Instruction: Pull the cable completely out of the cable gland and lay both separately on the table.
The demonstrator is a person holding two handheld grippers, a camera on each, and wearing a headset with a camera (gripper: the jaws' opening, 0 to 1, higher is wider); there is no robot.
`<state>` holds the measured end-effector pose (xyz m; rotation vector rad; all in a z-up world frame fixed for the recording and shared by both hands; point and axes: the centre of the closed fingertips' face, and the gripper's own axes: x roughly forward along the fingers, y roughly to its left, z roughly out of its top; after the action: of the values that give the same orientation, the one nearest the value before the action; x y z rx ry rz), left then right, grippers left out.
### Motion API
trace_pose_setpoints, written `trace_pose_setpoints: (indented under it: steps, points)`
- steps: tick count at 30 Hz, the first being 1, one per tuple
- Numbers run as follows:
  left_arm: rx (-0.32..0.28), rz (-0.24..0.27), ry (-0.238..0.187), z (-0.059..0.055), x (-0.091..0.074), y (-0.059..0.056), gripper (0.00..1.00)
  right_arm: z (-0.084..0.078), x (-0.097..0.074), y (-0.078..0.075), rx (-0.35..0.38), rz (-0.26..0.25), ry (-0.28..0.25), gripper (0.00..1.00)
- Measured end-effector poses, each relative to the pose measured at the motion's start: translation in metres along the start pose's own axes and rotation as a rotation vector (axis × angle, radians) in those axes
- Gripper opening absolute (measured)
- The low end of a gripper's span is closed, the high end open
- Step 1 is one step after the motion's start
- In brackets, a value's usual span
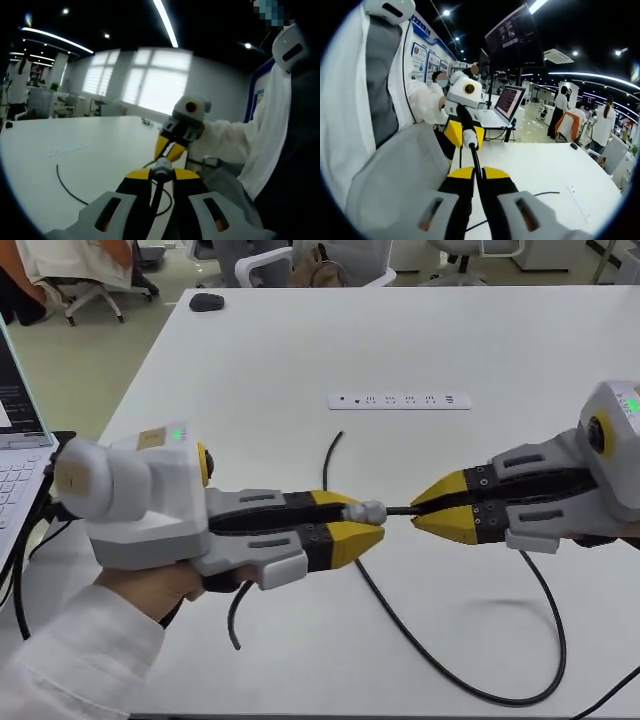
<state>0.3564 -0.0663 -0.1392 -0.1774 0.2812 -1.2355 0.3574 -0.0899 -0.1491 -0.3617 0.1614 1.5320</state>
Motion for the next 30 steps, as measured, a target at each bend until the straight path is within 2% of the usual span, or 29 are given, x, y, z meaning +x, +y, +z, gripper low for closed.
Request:
trace_pose_setpoints:
  steps: [9, 15, 30]
  points:
    - [0.0, 0.009, -0.01, 0.002, -0.005, 0.002, 0.17, -0.017, -0.015, -0.007, 0.037, -0.039, 0.023, 0.04]
    - [-0.012, 0.015, -0.031, 0.005, -0.008, 0.004, 0.17, -0.028, -0.023, -0.01, 0.069, -0.067, 0.031, 0.04]
    - [-0.017, 0.012, -0.036, 0.005, -0.007, 0.003, 0.17, -0.034, -0.022, -0.009, 0.092, -0.078, 0.033, 0.04]
